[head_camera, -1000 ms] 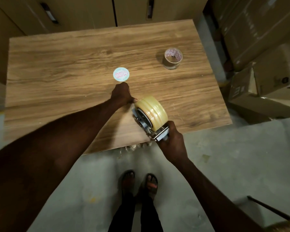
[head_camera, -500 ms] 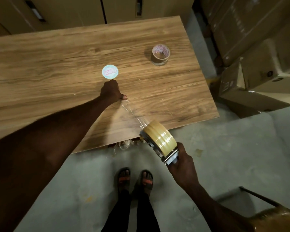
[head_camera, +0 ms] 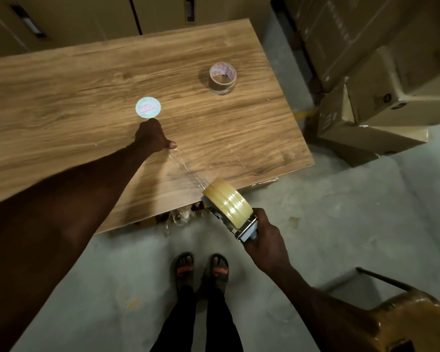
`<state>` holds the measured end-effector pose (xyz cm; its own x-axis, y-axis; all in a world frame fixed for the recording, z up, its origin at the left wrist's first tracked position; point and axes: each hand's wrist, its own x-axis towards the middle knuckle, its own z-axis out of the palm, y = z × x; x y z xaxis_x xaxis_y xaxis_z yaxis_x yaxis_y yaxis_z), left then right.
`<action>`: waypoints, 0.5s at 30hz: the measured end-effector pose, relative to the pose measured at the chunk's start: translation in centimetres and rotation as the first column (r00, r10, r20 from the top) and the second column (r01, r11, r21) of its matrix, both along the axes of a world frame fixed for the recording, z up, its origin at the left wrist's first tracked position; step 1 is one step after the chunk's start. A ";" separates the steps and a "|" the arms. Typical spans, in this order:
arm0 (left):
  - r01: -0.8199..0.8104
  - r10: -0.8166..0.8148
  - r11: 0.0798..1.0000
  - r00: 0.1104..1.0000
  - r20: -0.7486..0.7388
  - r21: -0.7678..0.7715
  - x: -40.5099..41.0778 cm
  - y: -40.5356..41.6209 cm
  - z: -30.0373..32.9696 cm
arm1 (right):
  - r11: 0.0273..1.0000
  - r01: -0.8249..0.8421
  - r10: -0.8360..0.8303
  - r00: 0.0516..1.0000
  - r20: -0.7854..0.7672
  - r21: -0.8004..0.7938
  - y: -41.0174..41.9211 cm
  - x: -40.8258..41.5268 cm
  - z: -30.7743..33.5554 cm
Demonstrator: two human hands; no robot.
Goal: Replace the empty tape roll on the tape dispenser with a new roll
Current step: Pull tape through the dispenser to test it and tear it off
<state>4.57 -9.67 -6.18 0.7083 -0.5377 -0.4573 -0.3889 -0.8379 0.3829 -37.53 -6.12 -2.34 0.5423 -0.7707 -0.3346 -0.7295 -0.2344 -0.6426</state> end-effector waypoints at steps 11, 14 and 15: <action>0.054 -0.057 0.998 0.996 0.074 0.036 -0.2 -0.1 -0.7 | 1.000 0.016 -0.015 1.000 -0.014 0.021 0.2 0.3 0.4; 0.062 -0.065 0.997 0.995 0.082 0.046 -0.2 -0.1 -0.7 | 1.000 0.014 -0.014 1.000 -0.006 0.016 0.1 0.2 0.2; 0.062 -0.066 0.997 0.994 0.084 0.049 -0.2 -0.2 -0.7 | 1.000 0.016 -0.016 1.000 -0.002 0.013 0.1 0.2 0.1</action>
